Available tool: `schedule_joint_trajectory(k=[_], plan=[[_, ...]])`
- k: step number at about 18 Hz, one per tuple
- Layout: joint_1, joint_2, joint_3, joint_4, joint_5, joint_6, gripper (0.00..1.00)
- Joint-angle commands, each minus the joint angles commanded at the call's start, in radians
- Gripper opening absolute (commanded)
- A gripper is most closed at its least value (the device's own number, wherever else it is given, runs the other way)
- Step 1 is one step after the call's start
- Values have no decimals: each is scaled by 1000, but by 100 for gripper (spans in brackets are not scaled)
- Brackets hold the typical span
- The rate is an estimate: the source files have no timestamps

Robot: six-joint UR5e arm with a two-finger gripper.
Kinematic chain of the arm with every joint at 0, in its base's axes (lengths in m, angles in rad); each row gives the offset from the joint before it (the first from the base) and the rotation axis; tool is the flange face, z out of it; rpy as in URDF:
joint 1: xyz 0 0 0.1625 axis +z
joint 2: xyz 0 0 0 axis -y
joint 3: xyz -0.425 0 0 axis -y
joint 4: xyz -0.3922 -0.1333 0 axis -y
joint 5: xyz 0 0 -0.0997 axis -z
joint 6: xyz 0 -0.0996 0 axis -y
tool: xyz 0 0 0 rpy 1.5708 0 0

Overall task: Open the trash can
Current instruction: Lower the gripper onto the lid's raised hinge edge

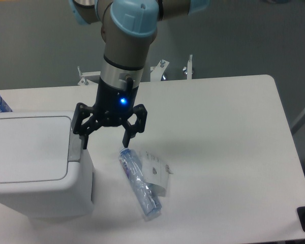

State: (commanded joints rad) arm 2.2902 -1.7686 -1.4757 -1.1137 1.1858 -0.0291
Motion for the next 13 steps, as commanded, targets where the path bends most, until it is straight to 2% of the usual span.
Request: schedule_joint_trajectory(k=[13], plan=[[-14,-11,-3,2,0,2,100]])
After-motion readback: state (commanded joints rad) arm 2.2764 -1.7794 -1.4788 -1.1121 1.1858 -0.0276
